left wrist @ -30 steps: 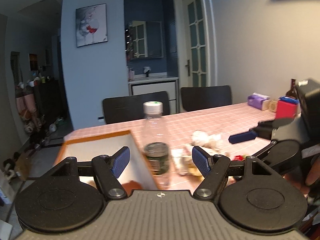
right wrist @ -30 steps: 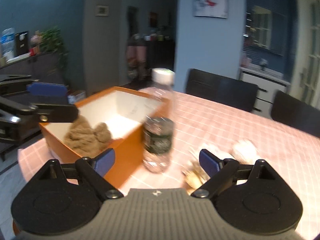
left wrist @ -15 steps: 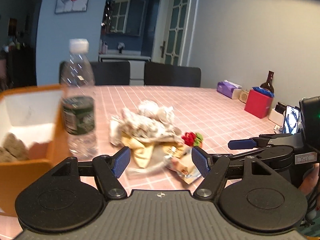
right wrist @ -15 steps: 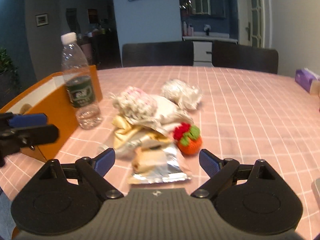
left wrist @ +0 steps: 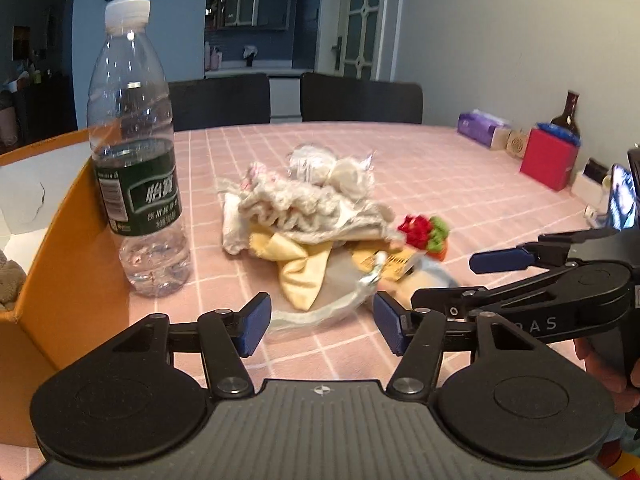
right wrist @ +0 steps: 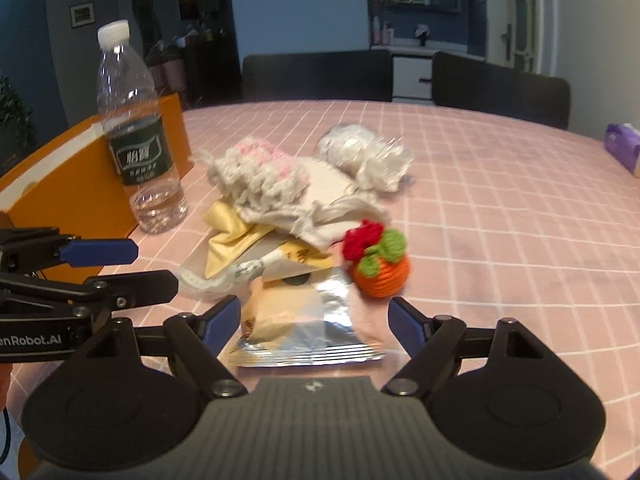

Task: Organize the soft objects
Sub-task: 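Move both tools back toward the remaining items on the table, then grasp the pink-white crocheted item with the left tool while the right tool grasps the Deegeo packet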

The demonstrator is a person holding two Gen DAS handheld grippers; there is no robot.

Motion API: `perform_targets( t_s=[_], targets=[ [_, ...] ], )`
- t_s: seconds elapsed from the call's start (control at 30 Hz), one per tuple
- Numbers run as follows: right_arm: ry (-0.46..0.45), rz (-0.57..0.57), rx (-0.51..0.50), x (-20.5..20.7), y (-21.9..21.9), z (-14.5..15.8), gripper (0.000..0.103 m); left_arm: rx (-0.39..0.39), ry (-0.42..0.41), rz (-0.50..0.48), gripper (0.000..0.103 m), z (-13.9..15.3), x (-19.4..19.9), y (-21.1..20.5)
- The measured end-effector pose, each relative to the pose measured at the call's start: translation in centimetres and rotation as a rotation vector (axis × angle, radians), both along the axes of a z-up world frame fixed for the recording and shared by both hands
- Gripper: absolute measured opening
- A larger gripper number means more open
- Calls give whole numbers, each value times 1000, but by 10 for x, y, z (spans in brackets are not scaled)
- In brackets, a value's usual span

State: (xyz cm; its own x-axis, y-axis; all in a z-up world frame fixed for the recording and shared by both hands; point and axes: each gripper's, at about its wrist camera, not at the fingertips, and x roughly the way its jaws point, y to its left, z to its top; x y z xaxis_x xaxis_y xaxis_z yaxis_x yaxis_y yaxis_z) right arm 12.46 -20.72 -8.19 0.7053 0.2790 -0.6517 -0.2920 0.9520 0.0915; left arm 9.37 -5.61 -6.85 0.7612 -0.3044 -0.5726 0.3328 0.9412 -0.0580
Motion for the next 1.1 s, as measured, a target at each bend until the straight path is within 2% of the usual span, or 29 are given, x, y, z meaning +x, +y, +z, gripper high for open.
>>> perform_targets(
  t_s=[0.17,0.27,0.37,0.43,0.63,0.77,0.83,0.9,0.97,1.1],
  targets=[
    [19,17,-26,13,8,-9,82,-10,34,9,69,-5,5,5],
    [37,29,1,18,9,-12,81,-13,35,-2,69,-5,7,3],
    [44,36,14,18,10,-15,77,-14,39,-11,69,-7,8,0],
    [45,47,12,17,10,-15,65,-18,47,-10,69,-10,8,-1],
    [75,71,-17,13,8,-7,58,-18,33,-11,69,-4,9,-2],
    [73,36,-65,20,4,-5,60,6,0,-10,70,6,17,-5],
    [85,33,-68,26,3,-5,66,14,-19,3,71,12,26,-7],
    [90,40,-64,31,5,-5,73,7,-53,38,79,19,37,-9],
    [77,40,-82,33,9,-5,76,-11,-83,78,86,24,48,-10],
    [85,35,-104,40,15,-7,78,-37,-66,129,86,24,80,-16]
  ],
)
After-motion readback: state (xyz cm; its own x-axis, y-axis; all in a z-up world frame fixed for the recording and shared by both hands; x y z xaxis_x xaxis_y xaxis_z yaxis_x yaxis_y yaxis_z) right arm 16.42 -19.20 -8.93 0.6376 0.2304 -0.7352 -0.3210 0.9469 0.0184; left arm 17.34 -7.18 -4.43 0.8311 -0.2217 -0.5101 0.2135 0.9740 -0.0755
